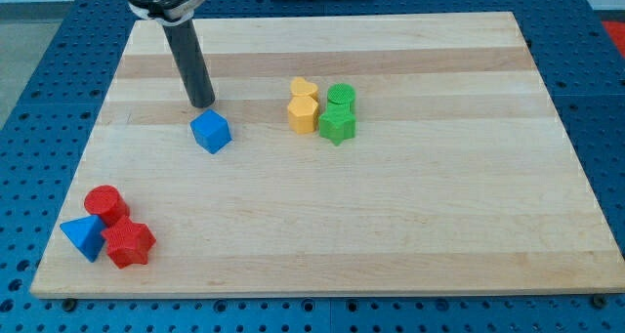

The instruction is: Move the blue cube parallel to red circle

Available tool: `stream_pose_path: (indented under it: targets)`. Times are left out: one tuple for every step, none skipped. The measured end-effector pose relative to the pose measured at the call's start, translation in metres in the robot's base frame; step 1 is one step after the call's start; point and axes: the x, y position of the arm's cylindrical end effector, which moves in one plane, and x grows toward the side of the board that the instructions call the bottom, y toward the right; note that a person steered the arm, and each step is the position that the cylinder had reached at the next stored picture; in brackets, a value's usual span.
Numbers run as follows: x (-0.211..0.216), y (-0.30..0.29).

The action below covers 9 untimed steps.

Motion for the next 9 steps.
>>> stream_pose_path:
  targets:
    - [0.036,0.008]
    - [0.091,0.006]
    - [0.111,0.000]
    - [0.086,0.002]
    - [0.060,0.019]
    - [0.066,0.048]
    - [0.110,0.048]
    - [0.130,0.032]
    - [0.134,0.035]
